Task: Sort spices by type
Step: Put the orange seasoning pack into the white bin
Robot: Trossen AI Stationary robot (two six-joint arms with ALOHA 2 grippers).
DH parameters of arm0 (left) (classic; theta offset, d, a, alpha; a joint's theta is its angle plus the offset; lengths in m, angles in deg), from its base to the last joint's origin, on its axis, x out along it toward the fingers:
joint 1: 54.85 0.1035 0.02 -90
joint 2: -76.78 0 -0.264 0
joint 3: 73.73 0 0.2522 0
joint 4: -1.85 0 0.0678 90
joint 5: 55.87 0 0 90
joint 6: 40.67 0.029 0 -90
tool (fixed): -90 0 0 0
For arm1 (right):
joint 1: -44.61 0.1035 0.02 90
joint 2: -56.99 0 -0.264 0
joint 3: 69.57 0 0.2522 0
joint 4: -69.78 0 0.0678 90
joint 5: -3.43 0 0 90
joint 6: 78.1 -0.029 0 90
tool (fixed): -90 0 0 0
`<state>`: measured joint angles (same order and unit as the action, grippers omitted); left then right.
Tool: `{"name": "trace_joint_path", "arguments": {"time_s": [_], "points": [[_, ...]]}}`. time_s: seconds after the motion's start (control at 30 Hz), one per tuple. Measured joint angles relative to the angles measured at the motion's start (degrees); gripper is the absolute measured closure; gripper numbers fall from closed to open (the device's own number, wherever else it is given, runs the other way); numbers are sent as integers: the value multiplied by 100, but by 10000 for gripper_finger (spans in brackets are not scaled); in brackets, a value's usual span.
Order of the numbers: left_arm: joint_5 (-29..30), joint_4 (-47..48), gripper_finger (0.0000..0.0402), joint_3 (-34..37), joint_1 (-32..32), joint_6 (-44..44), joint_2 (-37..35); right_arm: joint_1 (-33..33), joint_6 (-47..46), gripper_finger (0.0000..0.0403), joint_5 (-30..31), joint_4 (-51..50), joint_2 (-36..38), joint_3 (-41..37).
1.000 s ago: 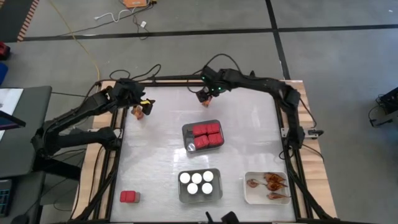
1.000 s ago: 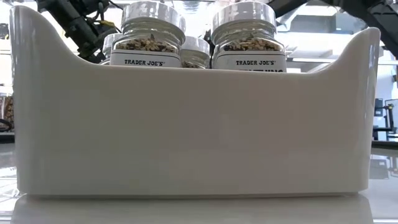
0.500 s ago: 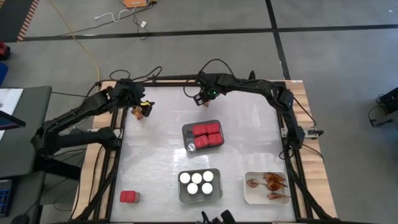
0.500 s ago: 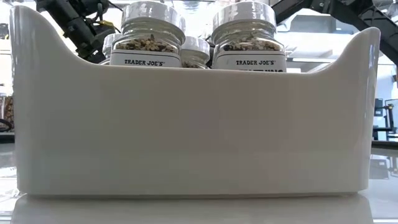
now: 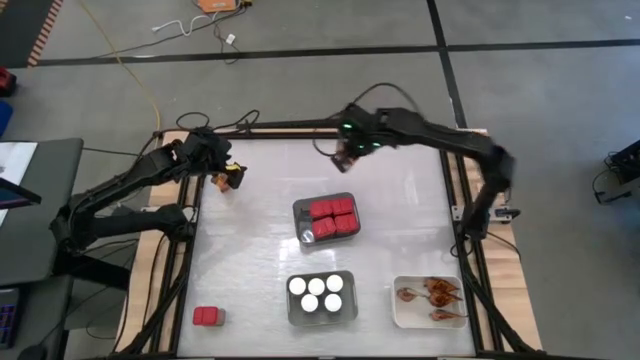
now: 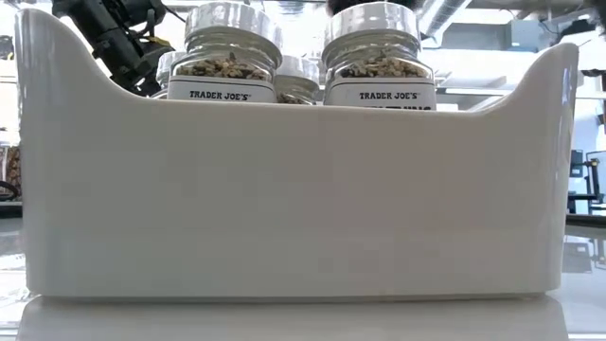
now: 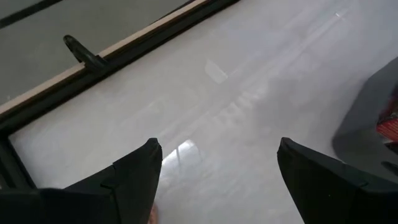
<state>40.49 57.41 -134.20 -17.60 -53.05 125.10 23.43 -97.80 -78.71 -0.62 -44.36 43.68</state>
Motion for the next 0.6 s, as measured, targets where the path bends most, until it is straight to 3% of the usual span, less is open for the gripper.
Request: {"name": "trace_joint_path", "arguments": {"time_s": [0.27,0.43,0.6], "points": [[136,-8,95,1,0,893,0,1510,-583,390,5,-1581,2087,7],[146,-13,95,2,0,664,4,3280,-1748,390,452,-2005,2963,7],[151,-15,95,0,-11,602,4,5330,-2892,390,1330,-2467,3126,6]]}}
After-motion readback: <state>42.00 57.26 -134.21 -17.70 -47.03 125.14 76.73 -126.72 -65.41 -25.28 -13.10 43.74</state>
